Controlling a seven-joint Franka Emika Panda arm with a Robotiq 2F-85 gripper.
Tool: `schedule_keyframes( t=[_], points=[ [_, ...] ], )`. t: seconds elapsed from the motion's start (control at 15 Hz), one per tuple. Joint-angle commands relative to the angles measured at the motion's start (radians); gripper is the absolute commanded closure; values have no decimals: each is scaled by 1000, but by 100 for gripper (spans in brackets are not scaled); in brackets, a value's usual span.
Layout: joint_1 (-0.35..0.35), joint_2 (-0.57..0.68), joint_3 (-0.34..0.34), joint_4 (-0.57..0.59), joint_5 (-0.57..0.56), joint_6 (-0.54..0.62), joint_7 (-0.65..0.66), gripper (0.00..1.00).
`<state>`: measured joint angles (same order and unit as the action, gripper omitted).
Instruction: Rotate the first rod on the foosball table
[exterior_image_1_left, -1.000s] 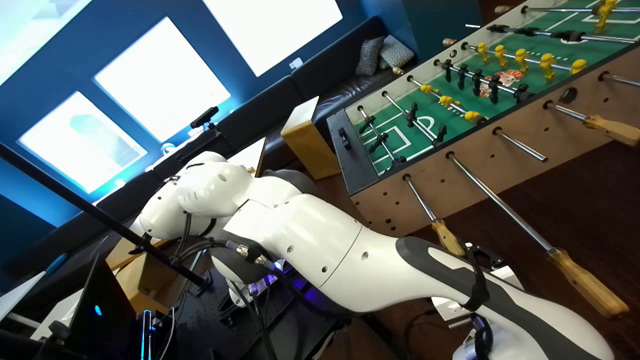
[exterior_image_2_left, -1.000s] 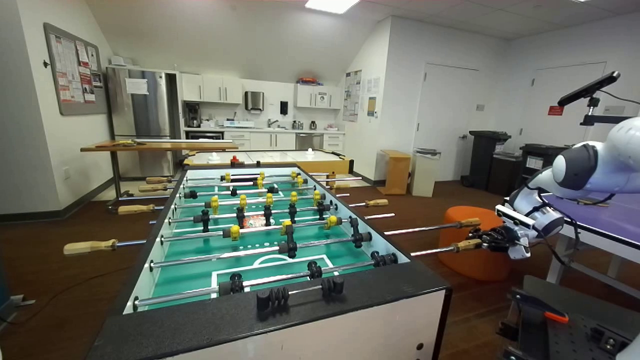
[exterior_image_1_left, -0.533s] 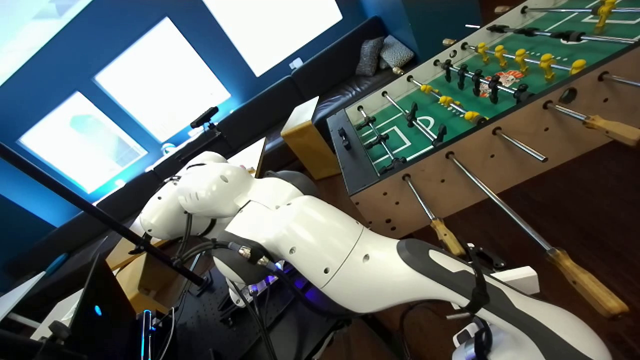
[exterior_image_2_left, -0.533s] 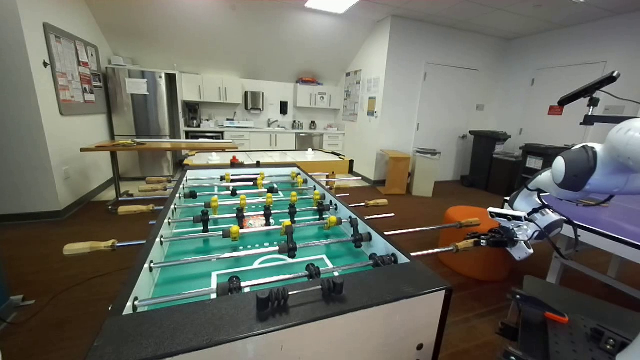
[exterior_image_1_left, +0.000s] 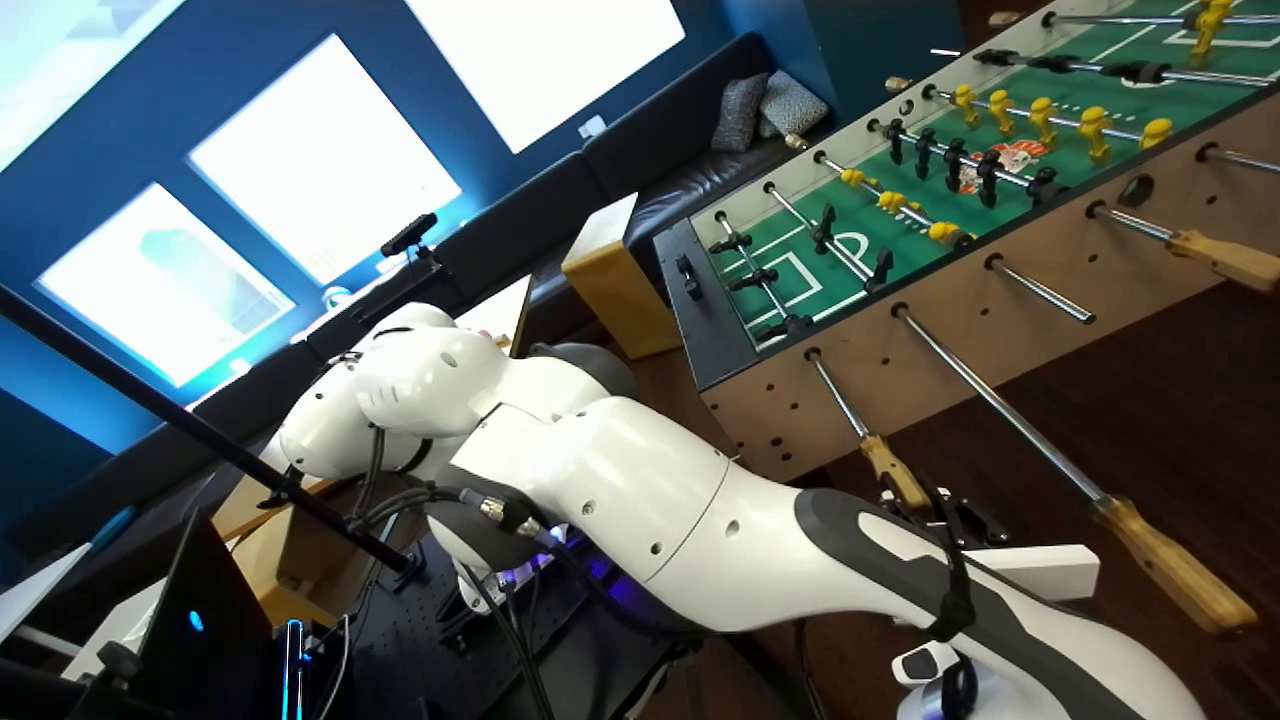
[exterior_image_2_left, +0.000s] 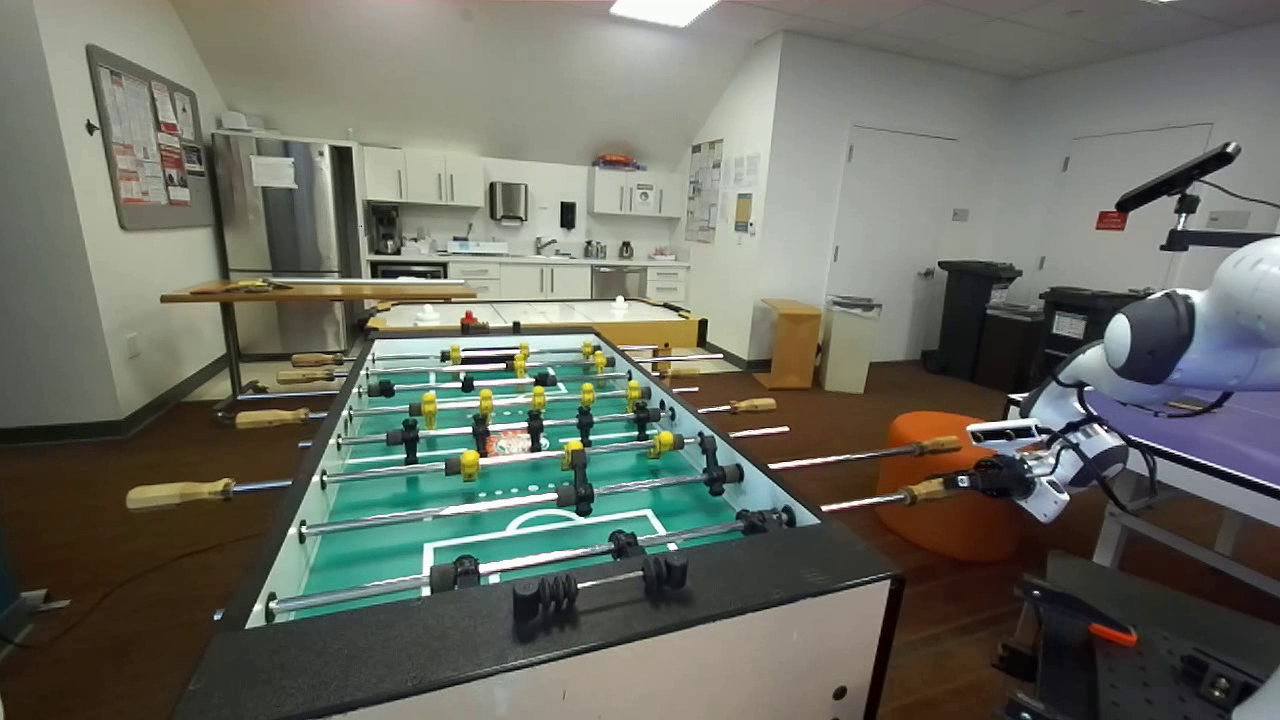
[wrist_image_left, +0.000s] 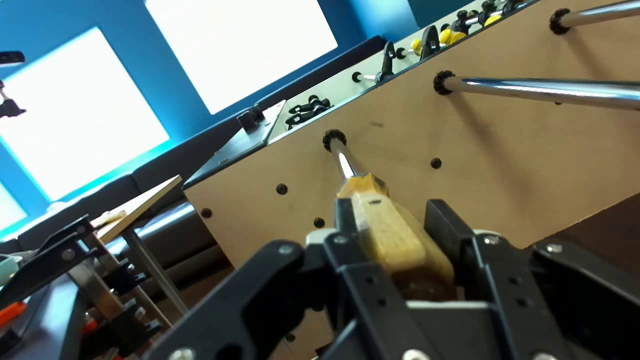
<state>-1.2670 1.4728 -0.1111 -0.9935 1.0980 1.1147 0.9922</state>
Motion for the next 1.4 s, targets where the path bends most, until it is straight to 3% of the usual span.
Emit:
schedule_keyframes(
  t=[0.0, 0.2, 0.4, 0.47, 0.6, 0.67, 1.0, 1.33],
  points=[
    [-26, -3, 16, -25, 37, -89, 127, 84],
    [-34, -1, 22, -36, 83, -111, 226, 84],
    [-18, 3, 1, -13, 75, -73, 117, 84],
    [-14, 1, -1, -22, 79, -72, 149, 84],
    [-14, 1, -2, -22, 79, -72, 143, 34],
    [-12, -10, -4, -31, 71, -72, 110, 33],
    [-5, -116, -24, -134, 0, -61, -134, 0],
    [9, -227, -55, -240, -67, -41, -343, 0]
  ],
)
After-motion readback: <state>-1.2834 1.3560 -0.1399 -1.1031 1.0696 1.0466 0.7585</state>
